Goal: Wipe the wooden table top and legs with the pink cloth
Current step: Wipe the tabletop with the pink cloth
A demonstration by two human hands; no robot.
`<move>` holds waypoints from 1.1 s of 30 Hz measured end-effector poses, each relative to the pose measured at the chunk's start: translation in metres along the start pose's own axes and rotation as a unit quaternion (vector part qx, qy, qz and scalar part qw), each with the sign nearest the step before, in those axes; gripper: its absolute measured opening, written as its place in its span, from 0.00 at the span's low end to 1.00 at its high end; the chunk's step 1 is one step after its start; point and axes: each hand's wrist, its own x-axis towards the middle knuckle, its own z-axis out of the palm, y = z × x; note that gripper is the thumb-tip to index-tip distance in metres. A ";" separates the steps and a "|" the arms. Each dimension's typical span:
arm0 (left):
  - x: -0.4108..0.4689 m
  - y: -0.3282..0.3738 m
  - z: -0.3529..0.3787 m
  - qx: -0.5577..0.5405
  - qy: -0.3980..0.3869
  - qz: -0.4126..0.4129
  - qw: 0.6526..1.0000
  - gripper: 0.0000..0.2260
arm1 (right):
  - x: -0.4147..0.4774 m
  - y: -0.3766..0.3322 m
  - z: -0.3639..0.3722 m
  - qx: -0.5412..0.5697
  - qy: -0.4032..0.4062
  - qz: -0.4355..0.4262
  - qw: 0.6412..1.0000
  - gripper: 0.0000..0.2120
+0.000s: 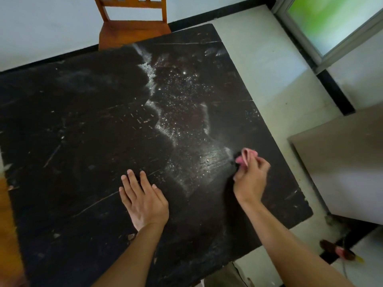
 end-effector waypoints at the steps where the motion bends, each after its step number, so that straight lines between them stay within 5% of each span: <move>1: 0.000 0.000 0.000 0.001 -0.001 0.001 1.000 0.24 | 0.004 -0.022 0.017 0.010 0.000 0.007 1.000 0.17; 7: -0.001 -0.001 0.001 0.012 -0.004 0.010 1.000 0.25 | 0.073 -0.151 0.071 0.032 -0.105 -0.118 0.987 0.09; 9: -0.001 -0.001 0.000 0.009 -0.002 0.009 1.000 0.24 | 0.097 -0.162 0.055 0.019 -0.076 -0.164 0.983 0.14; 13: -0.001 0.000 -0.002 0.002 0.002 0.008 1.000 0.25 | 0.089 -0.112 -0.014 -0.053 -0.012 -0.335 0.941 0.09; 18: -0.002 0.000 -0.001 0.008 -0.003 0.003 1.000 0.24 | 0.020 -0.003 -0.045 -0.098 -0.093 -0.551 0.824 0.19; 24: -0.002 0.003 0.000 -0.006 0.024 -0.017 1.000 0.21 | -0.008 0.068 -0.015 -0.186 -0.259 -0.741 0.591 0.26; 26: -0.004 0.003 0.000 -0.002 0.034 -0.018 0.999 0.20 | 0.027 0.046 0.005 -0.144 -0.250 -0.726 0.625 0.25; 30: -0.004 0.005 0.001 0.012 0.035 -0.026 0.999 0.21 | 0.116 -0.051 0.043 -0.110 -0.178 -0.602 0.770 0.22; 33: -0.010 0.005 -0.003 -0.014 0.038 -0.063 0.997 0.21 | 0.155 -0.107 0.039 -0.153 -0.172 -0.540 0.810 0.20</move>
